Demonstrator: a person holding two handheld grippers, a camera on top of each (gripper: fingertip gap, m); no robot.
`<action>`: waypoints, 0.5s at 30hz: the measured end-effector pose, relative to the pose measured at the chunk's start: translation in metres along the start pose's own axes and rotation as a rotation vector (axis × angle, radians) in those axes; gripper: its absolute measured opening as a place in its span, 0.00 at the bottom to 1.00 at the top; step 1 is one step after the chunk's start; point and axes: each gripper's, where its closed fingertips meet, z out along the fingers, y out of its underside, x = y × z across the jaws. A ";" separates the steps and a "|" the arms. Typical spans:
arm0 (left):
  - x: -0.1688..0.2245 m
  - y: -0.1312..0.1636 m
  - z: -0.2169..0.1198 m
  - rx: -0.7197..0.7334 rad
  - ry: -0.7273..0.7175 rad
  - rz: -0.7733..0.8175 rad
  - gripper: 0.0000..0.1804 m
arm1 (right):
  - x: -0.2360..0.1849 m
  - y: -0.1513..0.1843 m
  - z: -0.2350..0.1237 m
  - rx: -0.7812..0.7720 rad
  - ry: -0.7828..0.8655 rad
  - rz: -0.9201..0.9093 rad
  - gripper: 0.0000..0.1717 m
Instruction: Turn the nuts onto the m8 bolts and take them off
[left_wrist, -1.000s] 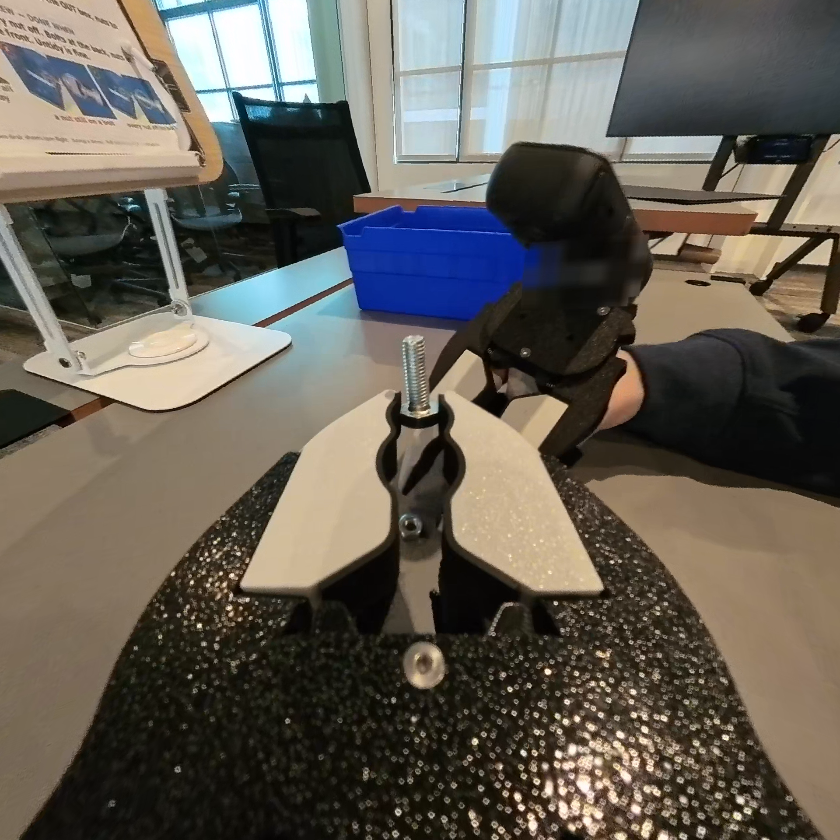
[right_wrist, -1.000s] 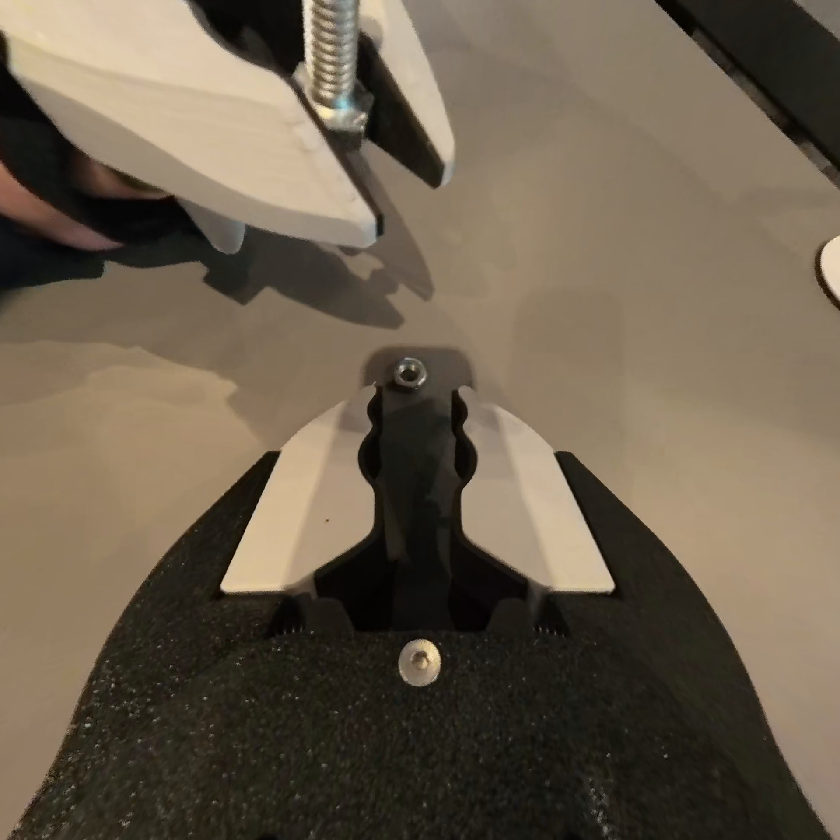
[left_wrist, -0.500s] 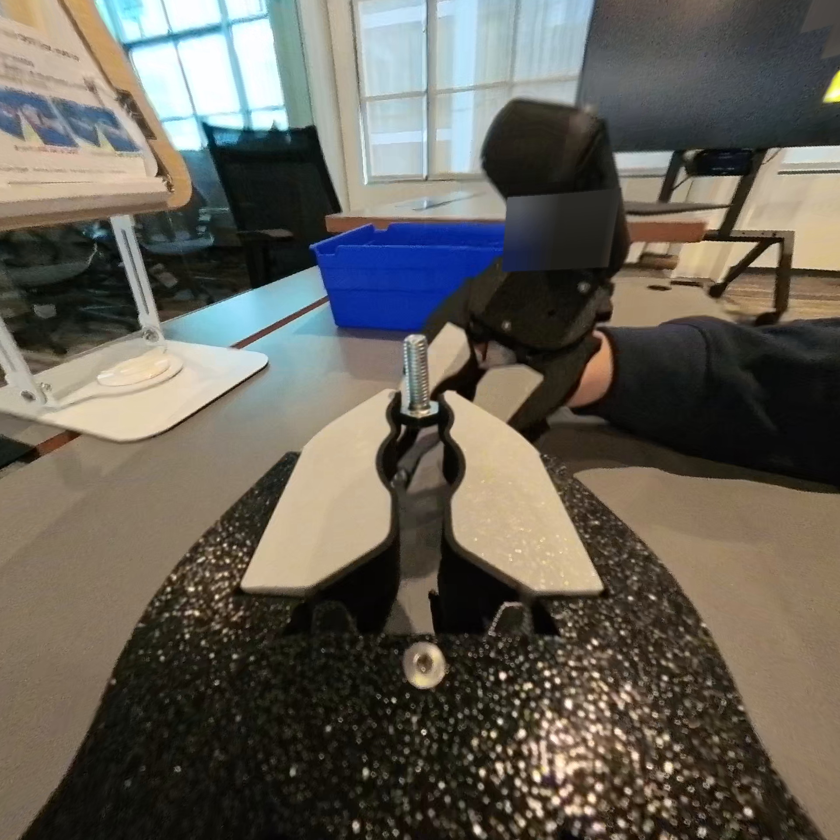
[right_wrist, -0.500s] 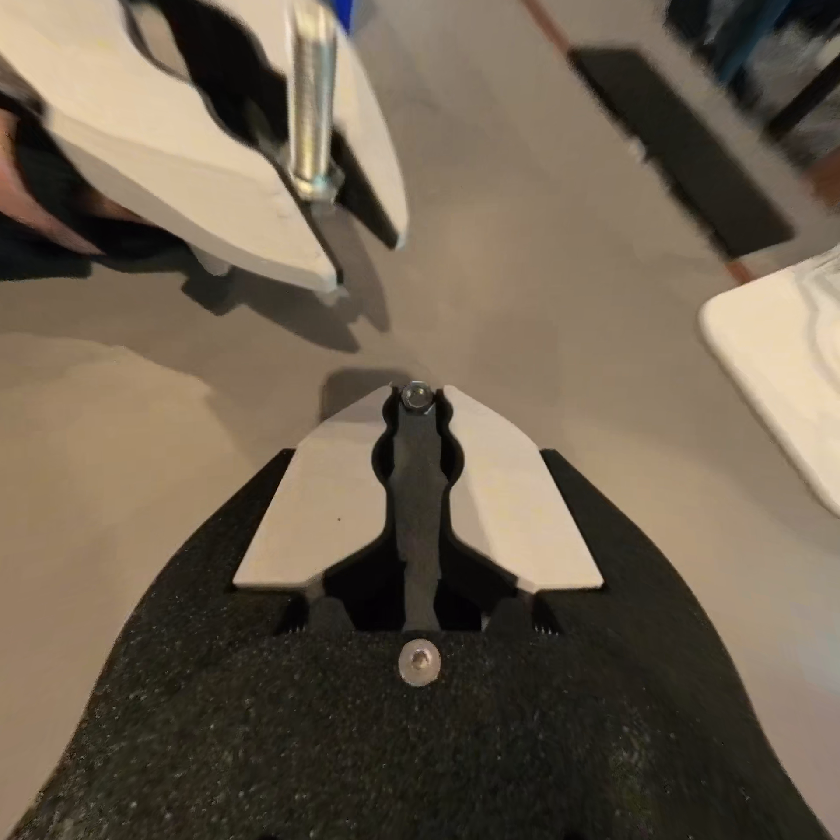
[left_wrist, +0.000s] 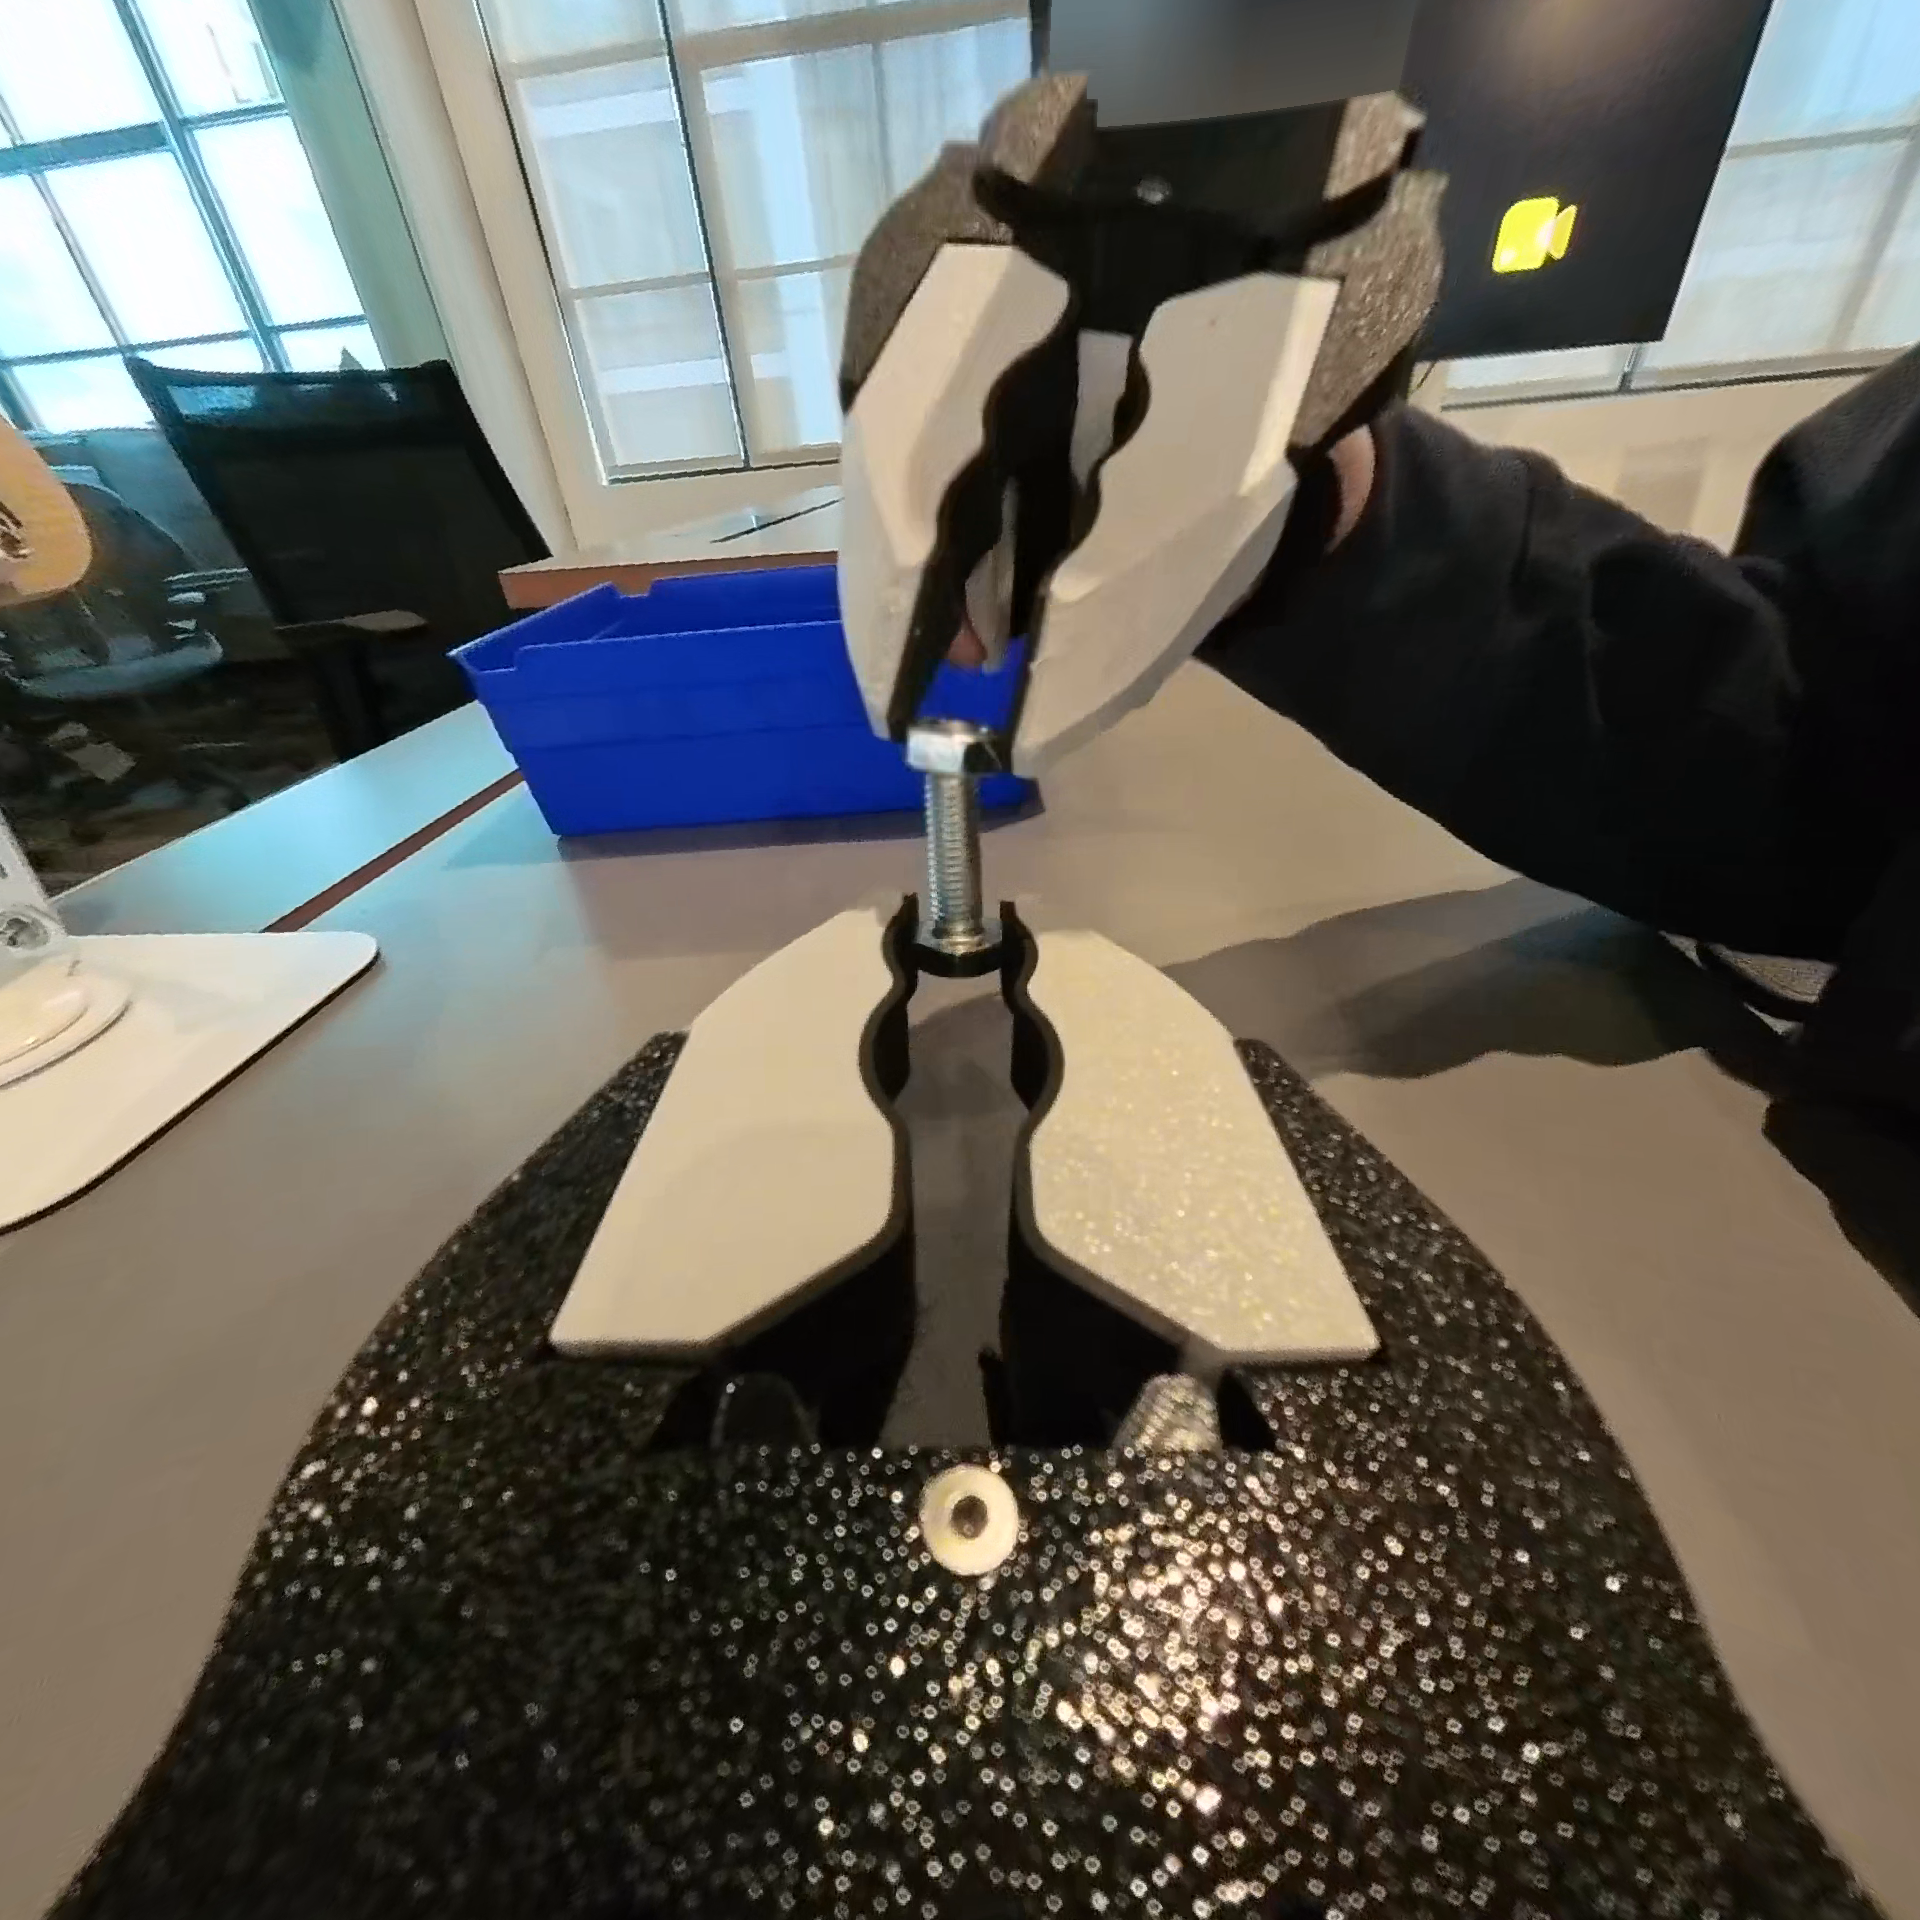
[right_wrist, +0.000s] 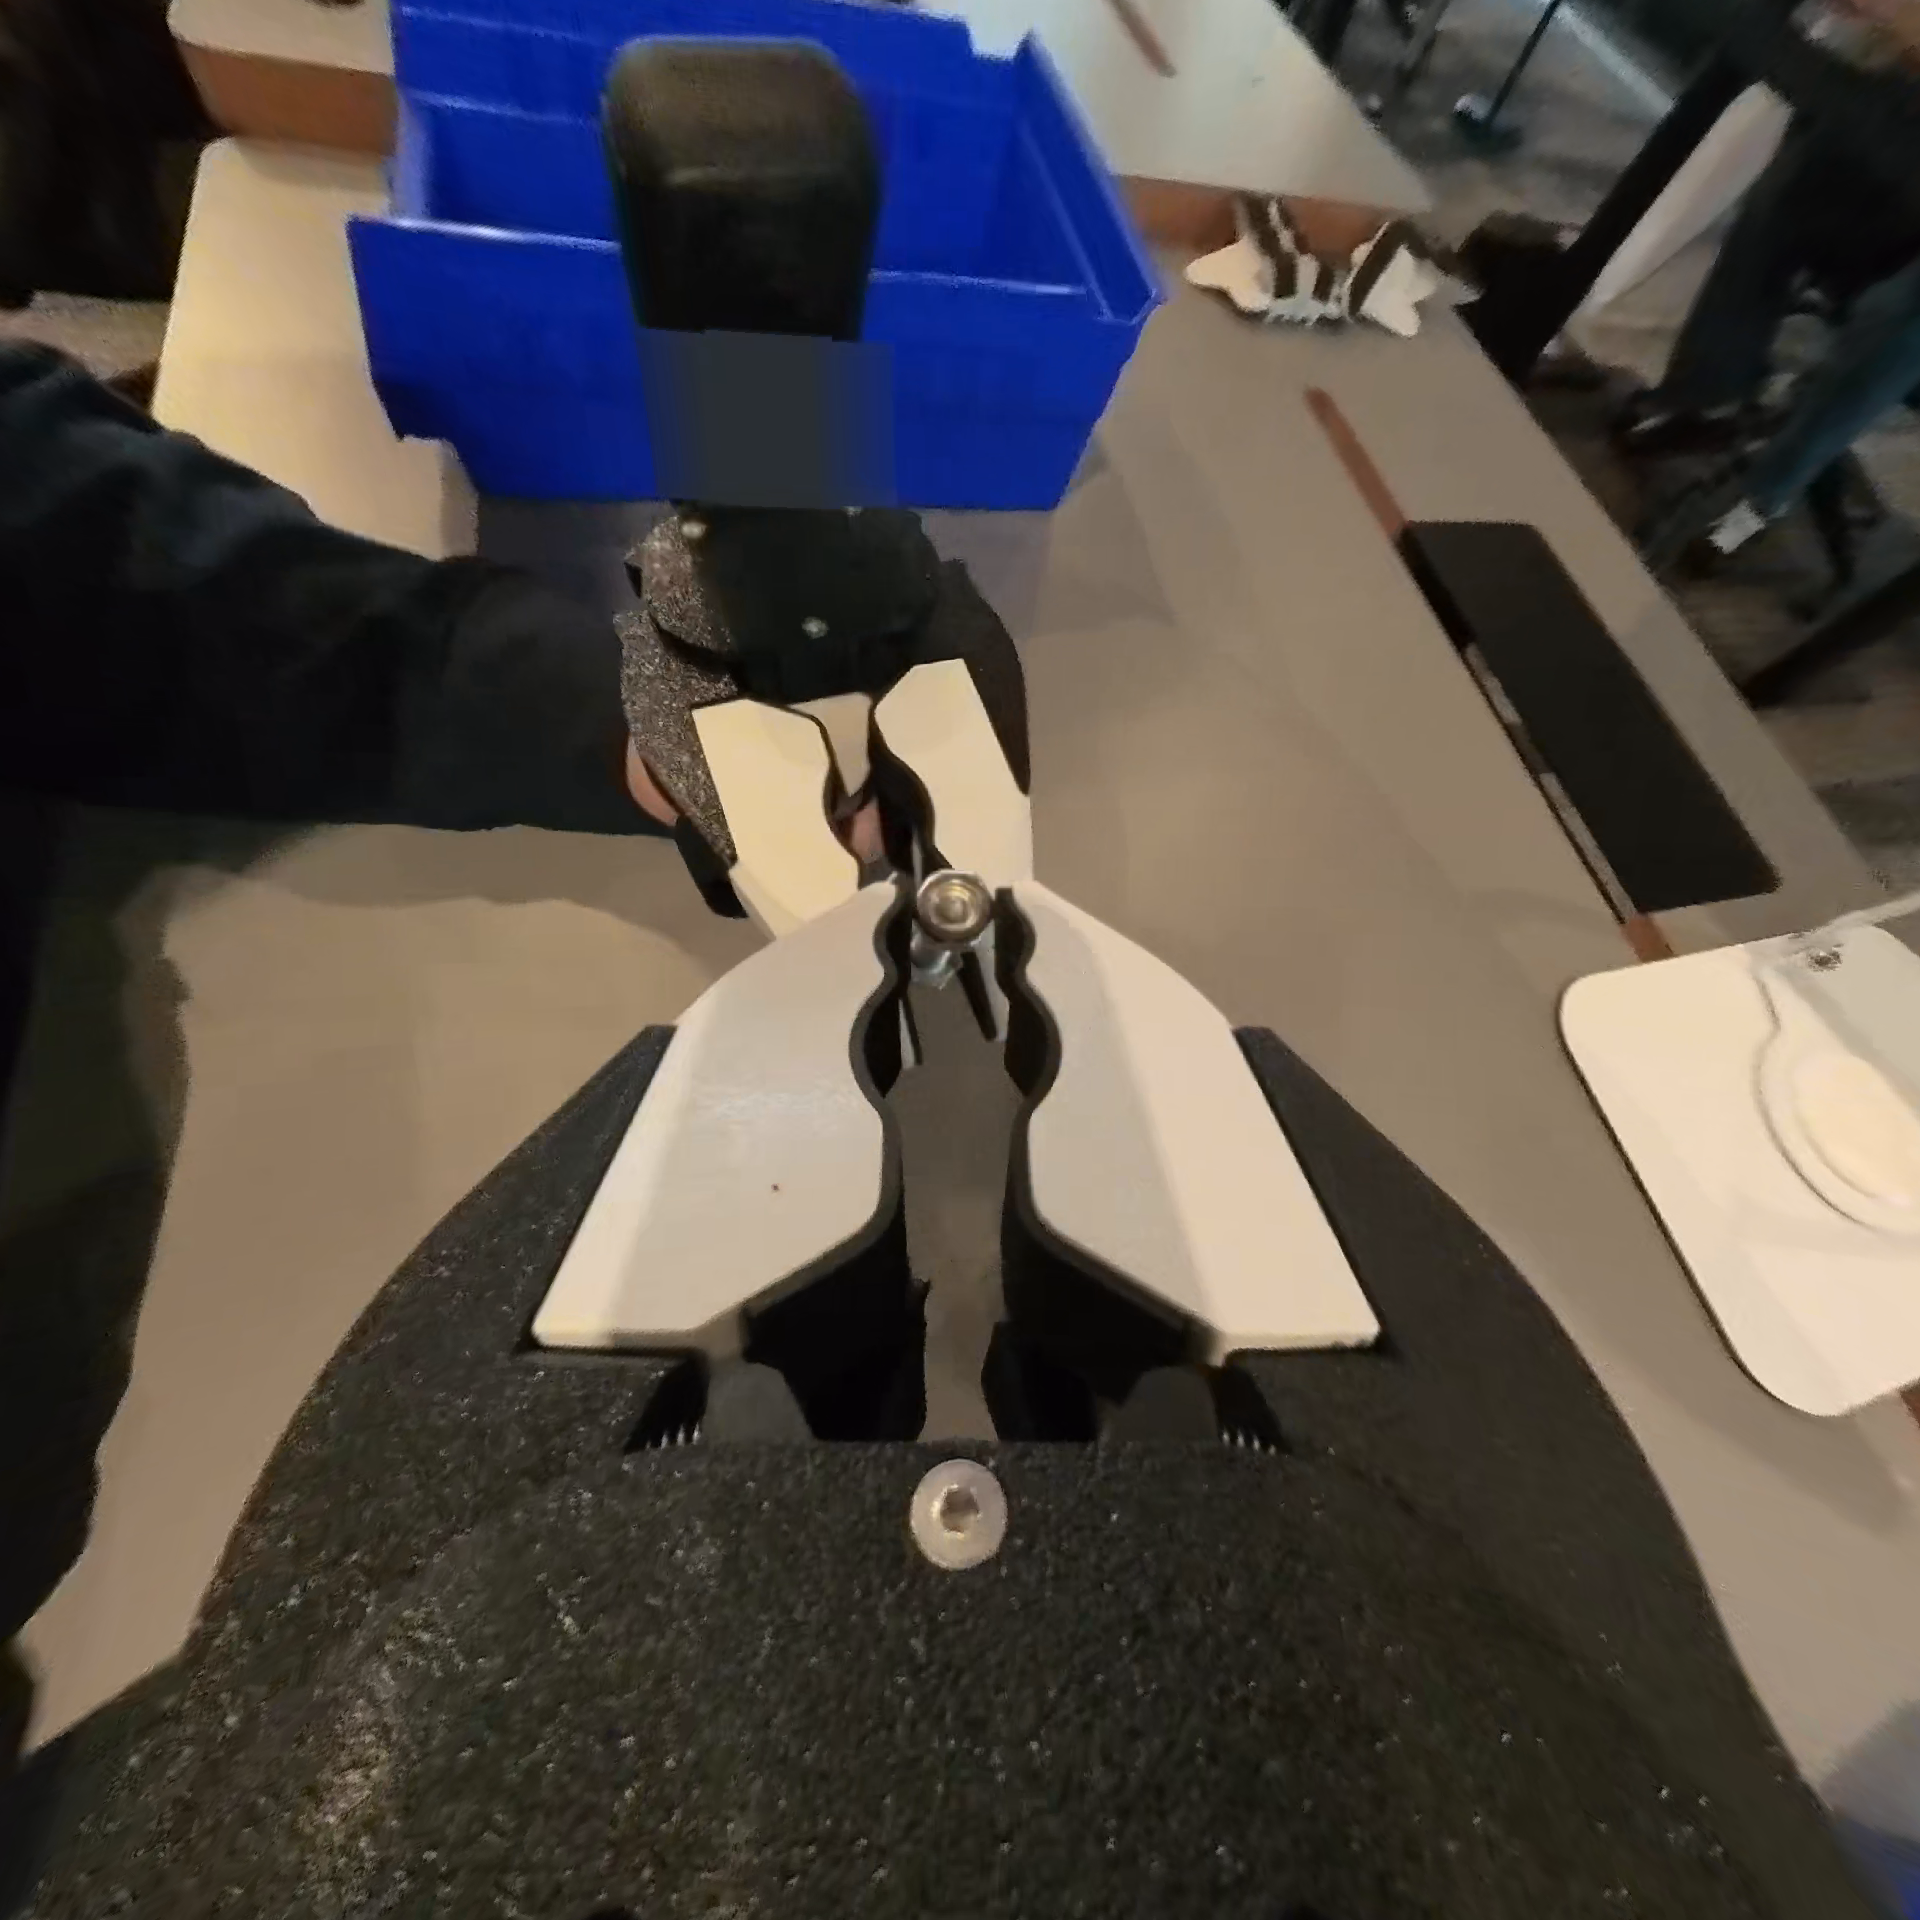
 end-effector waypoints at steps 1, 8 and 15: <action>0.001 0.000 0.000 -0.001 0.003 0.001 0.08 | -0.001 0.000 0.001 -0.022 -0.009 -0.004 0.09; 0.002 -0.003 0.000 0.013 0.010 -0.006 0.08 | -0.002 -0.002 0.002 -0.090 -0.033 0.016 0.09; 0.002 -0.001 0.001 0.006 0.019 -0.036 0.08 | 0.000 0.001 0.002 -0.135 -0.032 0.024 0.09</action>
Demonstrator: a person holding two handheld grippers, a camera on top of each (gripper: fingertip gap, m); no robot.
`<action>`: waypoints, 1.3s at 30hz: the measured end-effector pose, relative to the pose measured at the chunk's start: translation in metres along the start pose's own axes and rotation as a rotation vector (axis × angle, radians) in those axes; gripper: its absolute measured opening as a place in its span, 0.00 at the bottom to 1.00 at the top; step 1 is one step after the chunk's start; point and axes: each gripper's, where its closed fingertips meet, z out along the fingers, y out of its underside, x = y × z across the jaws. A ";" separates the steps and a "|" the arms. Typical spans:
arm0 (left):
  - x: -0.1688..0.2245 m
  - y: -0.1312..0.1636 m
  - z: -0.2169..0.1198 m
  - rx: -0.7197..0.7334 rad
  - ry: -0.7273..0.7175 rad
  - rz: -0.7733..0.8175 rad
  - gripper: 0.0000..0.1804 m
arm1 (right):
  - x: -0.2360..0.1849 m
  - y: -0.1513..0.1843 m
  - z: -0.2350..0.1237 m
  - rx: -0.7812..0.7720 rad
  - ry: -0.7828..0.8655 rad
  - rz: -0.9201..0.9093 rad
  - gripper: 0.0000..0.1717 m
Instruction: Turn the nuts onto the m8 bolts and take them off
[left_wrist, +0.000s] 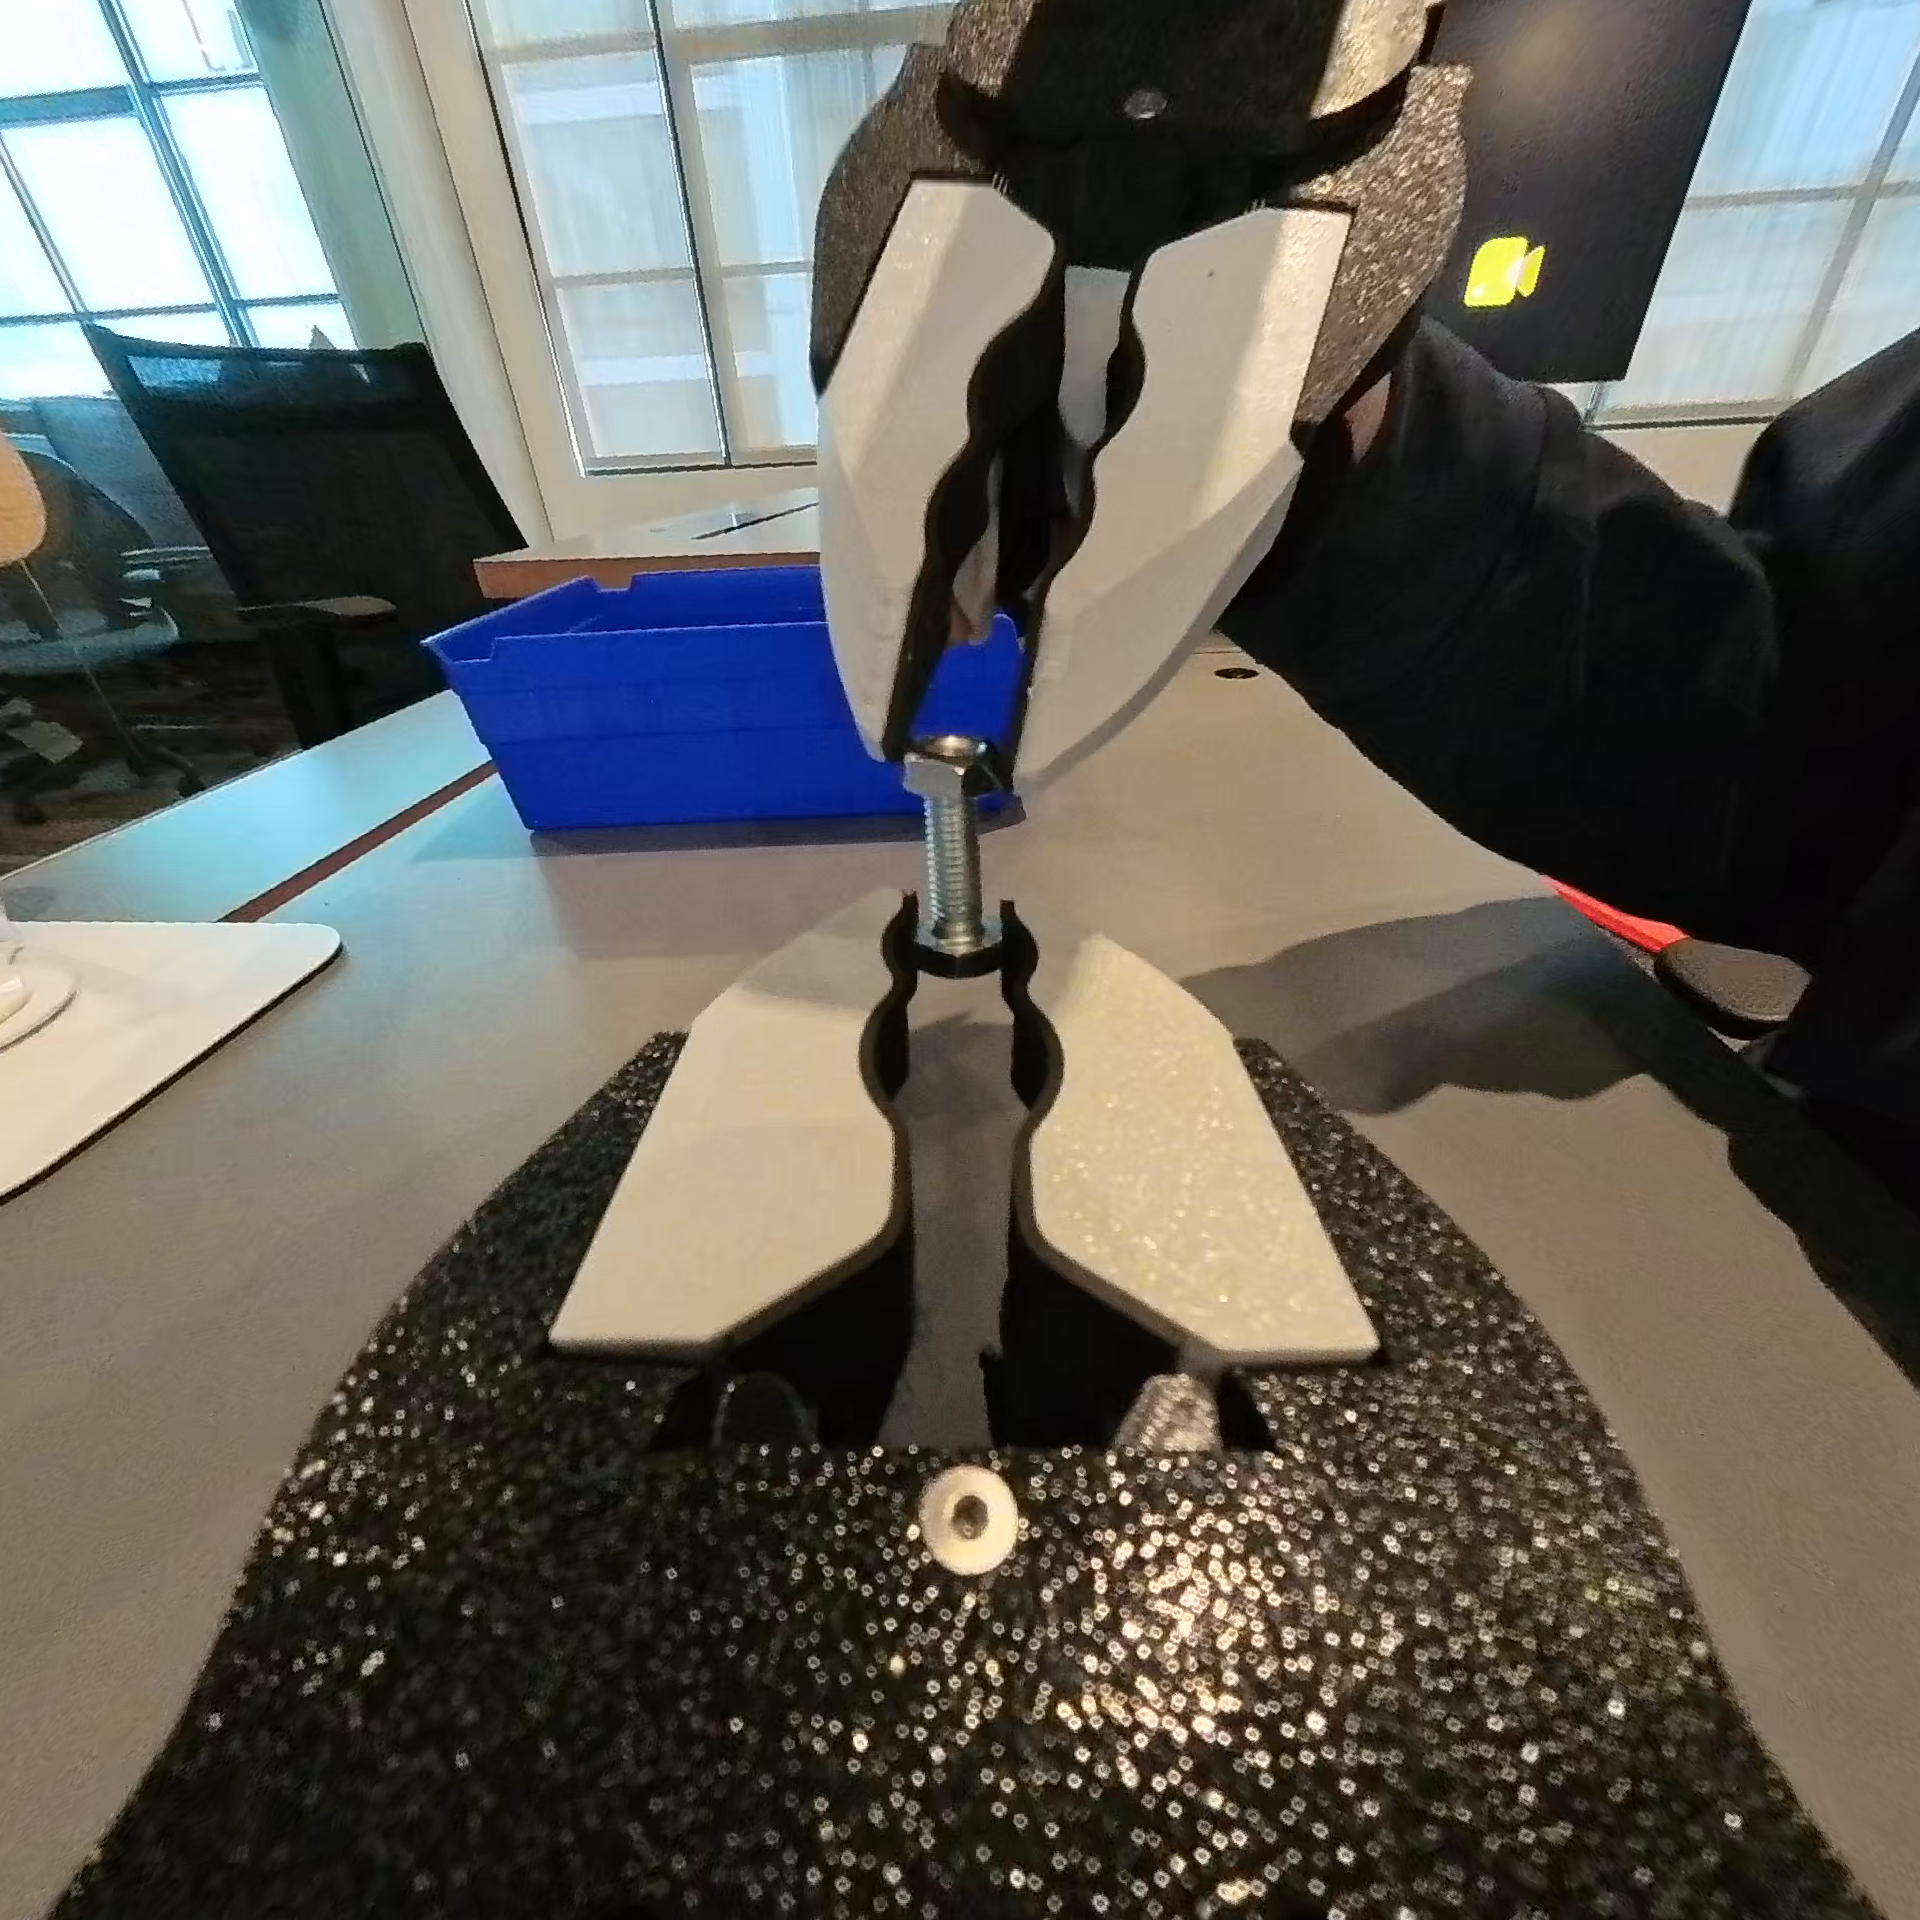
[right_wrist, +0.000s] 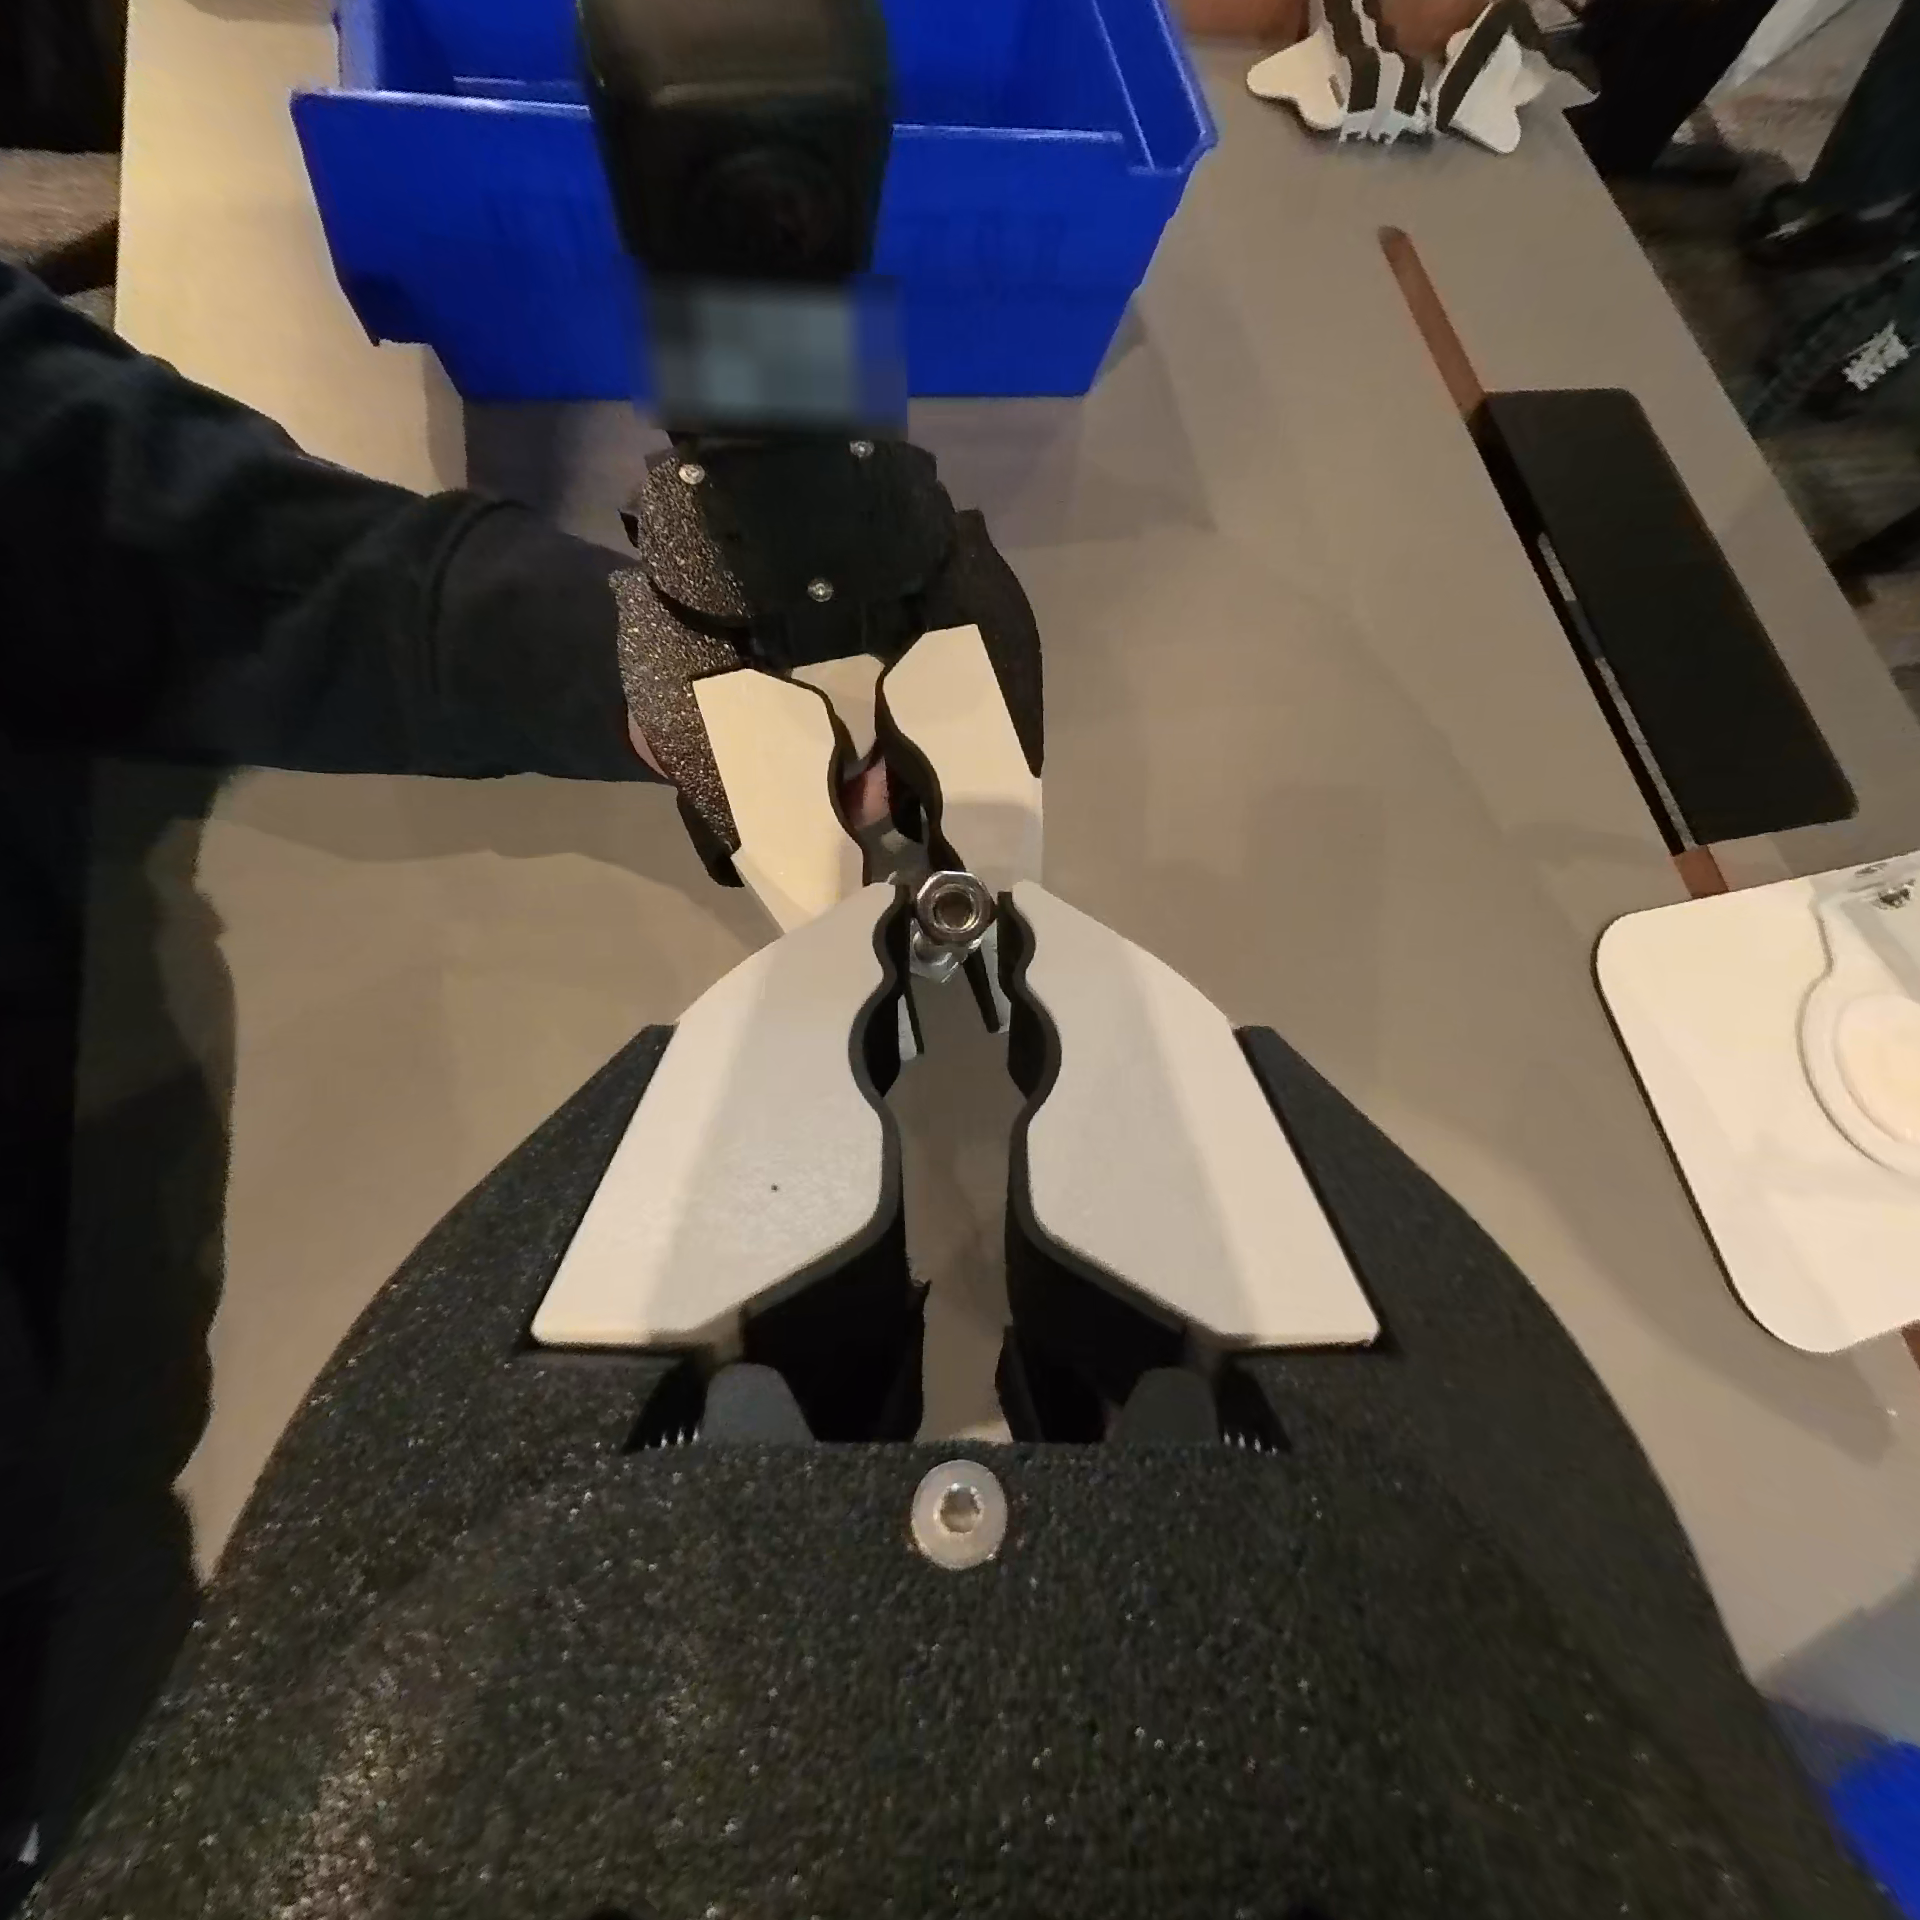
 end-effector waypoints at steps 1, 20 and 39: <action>0.000 0.000 0.000 -0.002 0.000 -0.001 0.08 | 0.000 0.000 0.000 0.000 -0.001 0.002 0.09; -0.009 -0.001 -0.003 0.024 -0.045 -0.031 0.08 | -0.006 -0.011 -0.005 0.588 0.198 0.072 0.29; -0.004 0.003 0.001 -0.003 -0.021 -0.021 0.08 | -0.003 -0.001 0.000 0.608 0.096 0.165 0.30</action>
